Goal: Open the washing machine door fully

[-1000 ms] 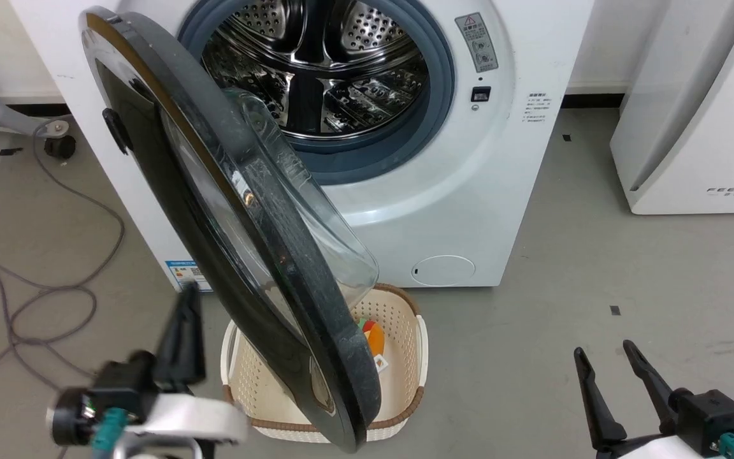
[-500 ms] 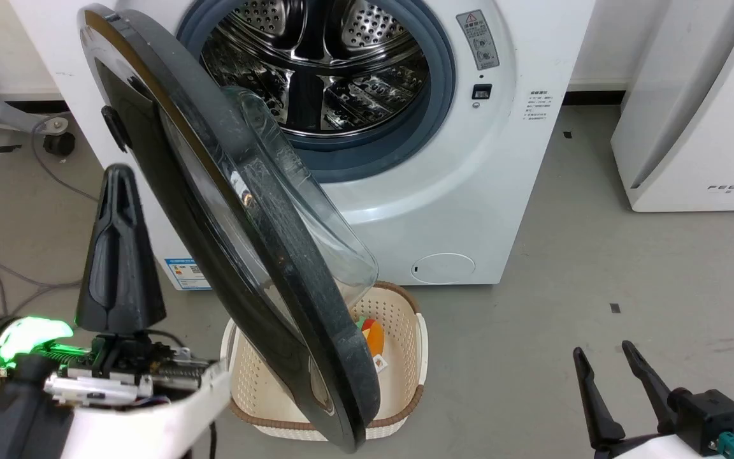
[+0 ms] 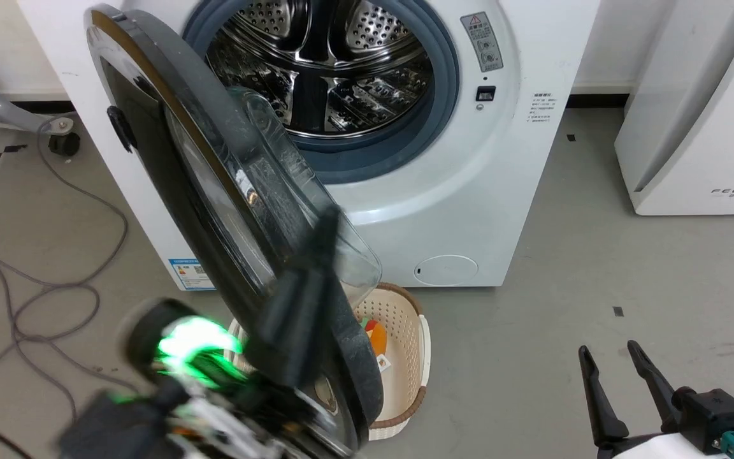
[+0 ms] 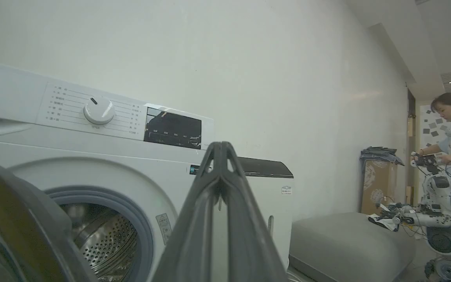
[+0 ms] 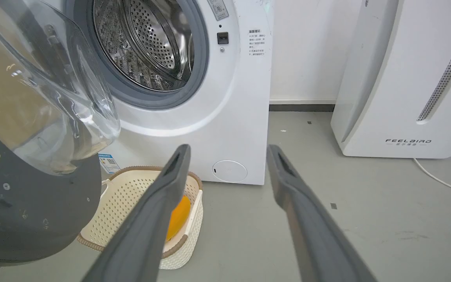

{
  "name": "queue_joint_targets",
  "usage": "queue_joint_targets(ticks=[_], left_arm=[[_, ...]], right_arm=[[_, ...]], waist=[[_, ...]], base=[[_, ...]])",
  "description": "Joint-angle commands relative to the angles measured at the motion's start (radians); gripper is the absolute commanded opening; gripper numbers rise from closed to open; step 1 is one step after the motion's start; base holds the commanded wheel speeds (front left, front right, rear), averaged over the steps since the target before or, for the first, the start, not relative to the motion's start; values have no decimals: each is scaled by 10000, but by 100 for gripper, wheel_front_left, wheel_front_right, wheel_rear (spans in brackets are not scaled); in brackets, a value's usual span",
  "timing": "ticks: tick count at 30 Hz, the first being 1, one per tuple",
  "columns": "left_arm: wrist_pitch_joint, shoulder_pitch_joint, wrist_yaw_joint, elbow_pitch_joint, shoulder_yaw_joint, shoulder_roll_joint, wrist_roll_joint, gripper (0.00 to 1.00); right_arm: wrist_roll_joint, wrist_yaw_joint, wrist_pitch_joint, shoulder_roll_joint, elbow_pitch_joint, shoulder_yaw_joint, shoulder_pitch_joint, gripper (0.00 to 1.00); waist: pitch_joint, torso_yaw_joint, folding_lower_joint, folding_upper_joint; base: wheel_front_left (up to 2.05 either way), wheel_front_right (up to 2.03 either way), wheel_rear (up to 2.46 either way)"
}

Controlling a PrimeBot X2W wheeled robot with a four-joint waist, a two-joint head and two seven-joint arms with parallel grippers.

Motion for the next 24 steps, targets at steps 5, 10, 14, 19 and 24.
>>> queue_joint_targets(ticks=[5,10,14,19,24], left_arm=[[797,680,-102,495,-943,-9,-547,0],[1721,1465,84,1108,-1827,6,-871,0],[2262,1858,294,1855,-2187,115,-805,0],[2340,1584,333,2999,-2370,164,-416,0],[2125,850,664,4221,-2287,81,67,0]], right_arm=[[26,6,0,45,43,-14,-80,100],[50,6,22,45,68,-2,-12,100],[60,6,28,45,79,27,8,100],[92,6,32,45,79,58,-12,100],[108,6,28,45,94,114,-65,100]], waist=[[-65,12,0,-1],[-117,44,0,-1],[-141,80,0,-1],[-99,120,0,-1],[-16,85,0,-1]], base=[[0,0,0],[0,0,0],[0,0,0],[0,0,0],[0,0,0]])
